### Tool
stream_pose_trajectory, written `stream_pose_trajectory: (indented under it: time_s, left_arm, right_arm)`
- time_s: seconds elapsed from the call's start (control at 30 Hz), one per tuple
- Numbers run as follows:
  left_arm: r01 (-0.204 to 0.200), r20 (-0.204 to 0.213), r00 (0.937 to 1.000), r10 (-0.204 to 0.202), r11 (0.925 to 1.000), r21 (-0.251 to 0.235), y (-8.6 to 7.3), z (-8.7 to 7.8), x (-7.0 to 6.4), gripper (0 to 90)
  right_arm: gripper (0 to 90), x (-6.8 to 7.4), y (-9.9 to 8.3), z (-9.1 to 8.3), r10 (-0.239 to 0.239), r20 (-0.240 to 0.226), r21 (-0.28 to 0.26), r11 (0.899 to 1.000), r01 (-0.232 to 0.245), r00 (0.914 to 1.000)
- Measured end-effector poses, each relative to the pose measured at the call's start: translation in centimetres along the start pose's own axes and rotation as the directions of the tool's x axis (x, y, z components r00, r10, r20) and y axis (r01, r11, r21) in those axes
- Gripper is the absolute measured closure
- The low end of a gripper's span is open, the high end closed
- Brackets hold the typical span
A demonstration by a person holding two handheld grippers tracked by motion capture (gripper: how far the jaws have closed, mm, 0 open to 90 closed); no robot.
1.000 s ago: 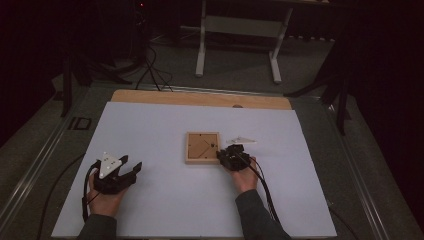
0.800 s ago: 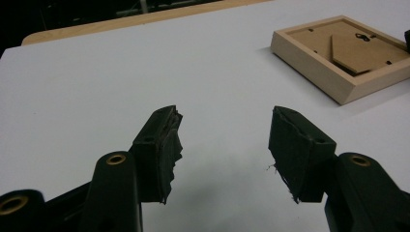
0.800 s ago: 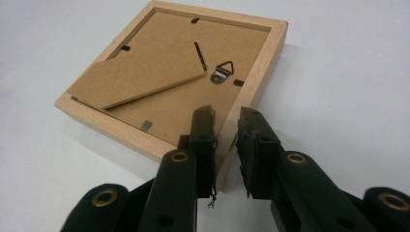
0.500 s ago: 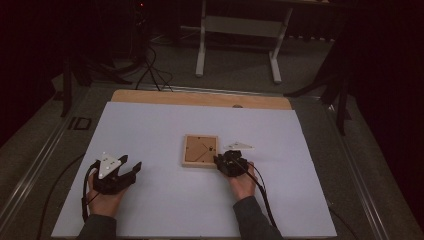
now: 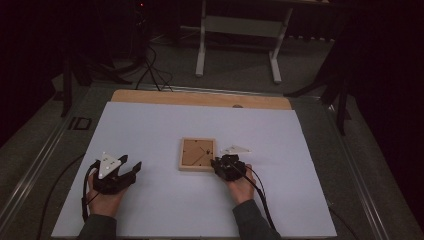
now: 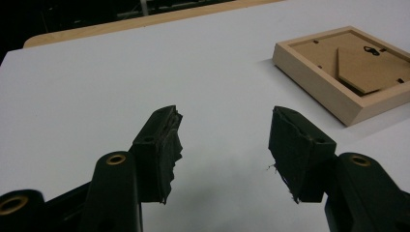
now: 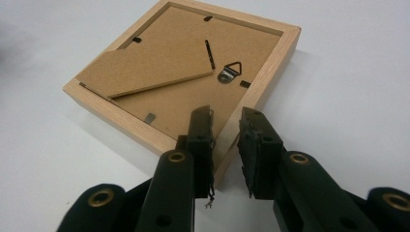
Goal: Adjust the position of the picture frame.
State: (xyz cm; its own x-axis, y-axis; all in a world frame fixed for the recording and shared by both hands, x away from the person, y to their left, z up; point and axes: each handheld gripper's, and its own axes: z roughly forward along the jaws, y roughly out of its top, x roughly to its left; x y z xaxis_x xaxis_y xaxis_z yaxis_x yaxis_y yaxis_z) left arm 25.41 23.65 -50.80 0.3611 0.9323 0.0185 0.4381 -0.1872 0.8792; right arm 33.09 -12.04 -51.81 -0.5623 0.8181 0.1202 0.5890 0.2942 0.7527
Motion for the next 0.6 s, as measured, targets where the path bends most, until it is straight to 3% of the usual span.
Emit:
stream_pose_trajectory:
  time_s: [0.3,0.6]
  left_arm:
    - [0.003,0.000,1.0000,-0.003,1.0000,-0.003,0.00,-0.03,0.03,43.9]
    - [0.004,-0.003,1.0000,-0.004,1.0000,-0.008,0.00,-0.23,0.06,43.9]
  right_arm:
    - [75.2,0.02,-0.04,-0.14,-0.011,-0.015,0.006,1.000,0.011,0.9998]
    - [72.9,0.16,0.02,-0.55,-0.057,-0.012,0.007,0.998,0.057,0.9983]
